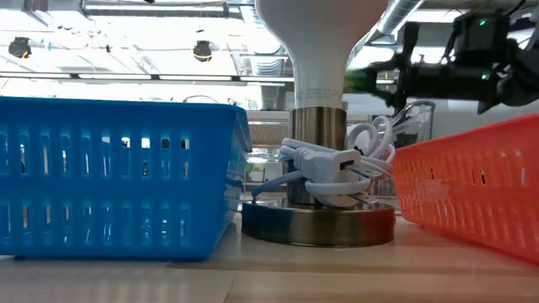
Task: Pick & Place Office Desk Supplies
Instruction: Put the crayon box into the transparent bin
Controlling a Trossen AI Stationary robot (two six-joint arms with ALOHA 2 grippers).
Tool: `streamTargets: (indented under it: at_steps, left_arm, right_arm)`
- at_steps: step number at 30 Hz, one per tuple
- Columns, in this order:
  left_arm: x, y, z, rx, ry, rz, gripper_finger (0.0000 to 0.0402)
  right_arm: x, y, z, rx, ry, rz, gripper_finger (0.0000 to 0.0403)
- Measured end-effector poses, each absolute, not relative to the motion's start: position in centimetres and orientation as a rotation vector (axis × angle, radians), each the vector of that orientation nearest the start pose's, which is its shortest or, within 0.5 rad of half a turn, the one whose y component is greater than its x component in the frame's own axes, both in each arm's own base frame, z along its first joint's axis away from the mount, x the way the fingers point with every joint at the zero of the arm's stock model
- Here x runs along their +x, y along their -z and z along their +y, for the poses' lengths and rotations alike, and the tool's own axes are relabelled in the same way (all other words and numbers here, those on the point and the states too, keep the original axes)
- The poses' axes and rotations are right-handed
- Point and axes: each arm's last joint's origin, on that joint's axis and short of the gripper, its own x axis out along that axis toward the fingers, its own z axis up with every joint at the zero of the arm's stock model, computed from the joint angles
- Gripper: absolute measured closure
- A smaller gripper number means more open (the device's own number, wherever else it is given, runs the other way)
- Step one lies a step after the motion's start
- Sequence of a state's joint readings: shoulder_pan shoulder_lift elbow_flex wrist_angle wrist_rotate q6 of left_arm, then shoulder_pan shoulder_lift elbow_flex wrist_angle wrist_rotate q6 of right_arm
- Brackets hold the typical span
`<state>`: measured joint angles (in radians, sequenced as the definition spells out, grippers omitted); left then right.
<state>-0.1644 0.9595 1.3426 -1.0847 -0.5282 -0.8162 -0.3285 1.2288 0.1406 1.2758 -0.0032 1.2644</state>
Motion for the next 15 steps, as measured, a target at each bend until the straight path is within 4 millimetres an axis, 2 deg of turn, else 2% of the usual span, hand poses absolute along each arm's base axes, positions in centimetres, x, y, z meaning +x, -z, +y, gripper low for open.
streamTargets:
  at_steps: [7,15]
  left_arm:
    - [15.7,-41.0,-1.9,-0.525,-0.521,0.444,0.0202]
    - [17.4,-40.4,-2.4,-0.519,-0.505,0.479,0.0202]
  right_arm:
    - [18.6,-20.8,-3.9,1.186,0.017,-0.351,0.0306]
    - [20.2,-25.8,-2.2,1.032,0.013,-0.198,0.0306]
